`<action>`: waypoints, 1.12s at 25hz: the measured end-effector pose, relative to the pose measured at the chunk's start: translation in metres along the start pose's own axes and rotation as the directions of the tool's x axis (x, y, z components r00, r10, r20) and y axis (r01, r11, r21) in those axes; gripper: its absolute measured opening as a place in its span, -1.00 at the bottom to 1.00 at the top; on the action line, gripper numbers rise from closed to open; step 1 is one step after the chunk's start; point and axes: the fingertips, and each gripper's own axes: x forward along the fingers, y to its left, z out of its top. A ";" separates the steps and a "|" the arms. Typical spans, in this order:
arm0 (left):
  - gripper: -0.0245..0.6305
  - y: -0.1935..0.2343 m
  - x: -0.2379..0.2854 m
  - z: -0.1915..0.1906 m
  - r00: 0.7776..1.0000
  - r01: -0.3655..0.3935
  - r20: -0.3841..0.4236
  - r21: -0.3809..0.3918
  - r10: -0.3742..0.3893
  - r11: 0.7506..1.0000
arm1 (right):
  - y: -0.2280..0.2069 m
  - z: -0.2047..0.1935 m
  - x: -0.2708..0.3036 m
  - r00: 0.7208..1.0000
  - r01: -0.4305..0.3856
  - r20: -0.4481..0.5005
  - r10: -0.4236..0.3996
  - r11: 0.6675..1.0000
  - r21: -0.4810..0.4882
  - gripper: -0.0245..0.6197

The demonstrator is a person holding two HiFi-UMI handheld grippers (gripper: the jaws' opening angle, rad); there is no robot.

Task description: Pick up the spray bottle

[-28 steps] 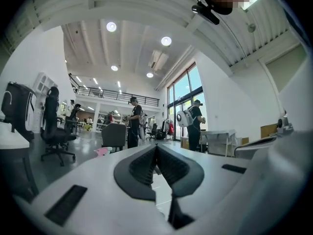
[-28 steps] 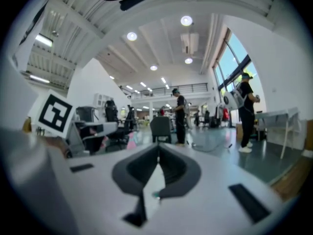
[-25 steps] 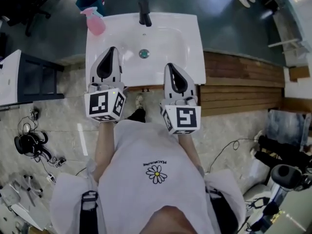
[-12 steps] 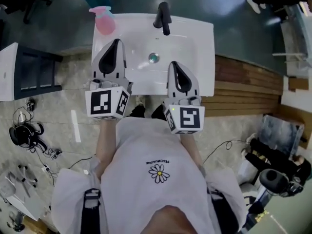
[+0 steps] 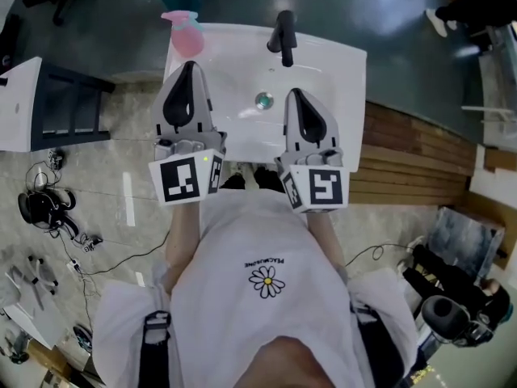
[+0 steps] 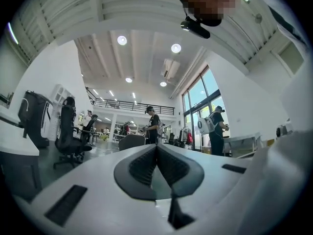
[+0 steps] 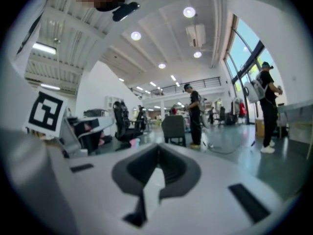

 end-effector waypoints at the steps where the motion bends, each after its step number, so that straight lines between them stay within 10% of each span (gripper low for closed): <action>1: -0.86 0.001 0.002 0.003 1.000 -0.010 0.006 0.006 0.010 1.000 | 0.000 0.003 0.002 1.000 -0.012 0.010 0.012 1.000 -0.001 -0.83; 17: -0.86 0.002 0.014 0.004 0.999 -0.053 0.001 0.060 0.053 0.997 | -0.004 0.000 0.011 0.996 -0.084 0.018 0.084 0.996 0.030 -0.83; 28: -0.86 0.036 0.002 -0.006 0.991 -0.132 -0.023 0.044 0.134 0.990 | 0.049 0.009 0.063 0.955 -0.296 0.003 0.296 0.955 0.038 -0.74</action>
